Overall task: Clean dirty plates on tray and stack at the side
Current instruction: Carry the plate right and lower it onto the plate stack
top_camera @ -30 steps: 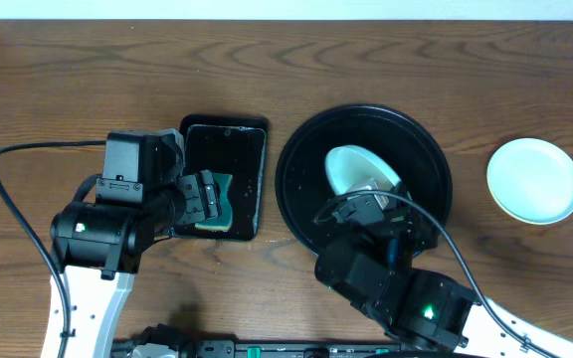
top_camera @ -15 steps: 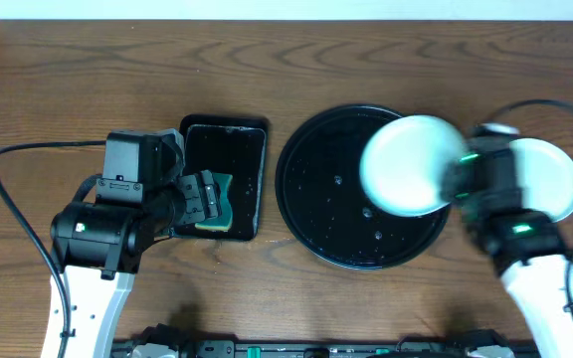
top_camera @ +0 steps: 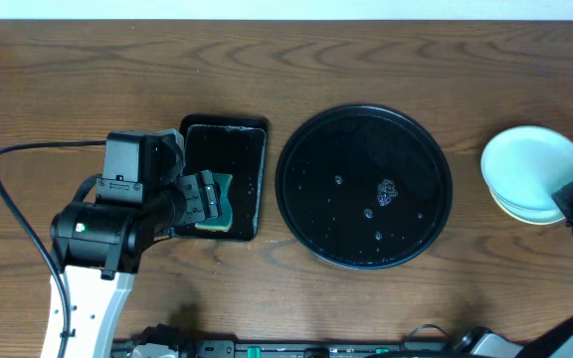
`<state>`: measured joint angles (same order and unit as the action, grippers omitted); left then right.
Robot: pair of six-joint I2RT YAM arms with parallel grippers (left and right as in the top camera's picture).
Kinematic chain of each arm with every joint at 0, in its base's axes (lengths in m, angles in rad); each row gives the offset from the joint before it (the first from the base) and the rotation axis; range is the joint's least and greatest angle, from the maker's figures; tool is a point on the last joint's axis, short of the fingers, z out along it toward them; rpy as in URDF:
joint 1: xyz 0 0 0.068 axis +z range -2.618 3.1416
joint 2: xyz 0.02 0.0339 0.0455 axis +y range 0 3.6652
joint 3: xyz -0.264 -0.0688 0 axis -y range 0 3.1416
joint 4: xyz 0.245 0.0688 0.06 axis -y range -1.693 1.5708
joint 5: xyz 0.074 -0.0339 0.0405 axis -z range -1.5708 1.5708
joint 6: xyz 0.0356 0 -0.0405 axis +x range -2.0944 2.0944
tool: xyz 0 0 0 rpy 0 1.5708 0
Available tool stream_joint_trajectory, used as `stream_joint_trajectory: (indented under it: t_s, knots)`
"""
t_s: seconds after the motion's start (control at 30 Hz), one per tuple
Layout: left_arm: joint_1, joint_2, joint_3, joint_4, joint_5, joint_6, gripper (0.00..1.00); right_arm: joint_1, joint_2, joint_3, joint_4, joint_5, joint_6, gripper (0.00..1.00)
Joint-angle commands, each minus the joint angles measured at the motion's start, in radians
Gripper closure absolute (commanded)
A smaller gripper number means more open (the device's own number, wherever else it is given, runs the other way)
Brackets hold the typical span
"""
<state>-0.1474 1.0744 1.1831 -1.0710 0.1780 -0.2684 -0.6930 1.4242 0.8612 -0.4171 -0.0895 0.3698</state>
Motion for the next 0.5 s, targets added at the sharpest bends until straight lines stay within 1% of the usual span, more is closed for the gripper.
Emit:
stream_joint_trajectory:
  t_s: [0.0,0.07,0.13,0.17,0.2,0.3,0.37,0.47]
  knots:
    - [0.002,-0.002,0.000,-0.002,-0.003,0.006,0.18,-0.032,0.082,0.009,0.035,-0.017,0.023,0.99]
    - [0.002,-0.002,0.000,-0.002,-0.003,0.006,0.18,-0.039,0.115,0.009,0.043,-0.024,0.023,0.99]
    - [0.002,-0.002,0.000,-0.002,-0.003,0.006,0.18,-0.040,0.120,0.009,0.045,-0.024,0.023,0.52]
    - [0.002,-0.002,0.000,-0.002,-0.003,0.006,0.18,-0.039,0.112,0.012,0.051,-0.029,0.023,0.39]
    - [0.002,-0.002,0.000,-0.002,-0.003,0.006,0.18,-0.039,0.098,0.019,0.048,-0.045,0.023,0.36]
    - [0.002,-0.002,0.000,-0.002,-0.003,0.006,0.18,-0.032,0.021,0.045,0.037,-0.142,0.015,0.34]
    - [0.002,-0.002,0.000,-0.002,-0.003,0.006,0.18,-0.020,-0.051,0.063,0.013,-0.240,0.015,0.33]
    - [0.002,-0.002,0.000,-0.002,-0.003,0.006,0.18,0.041,-0.203,0.076,-0.011,-0.448,0.020,0.33]
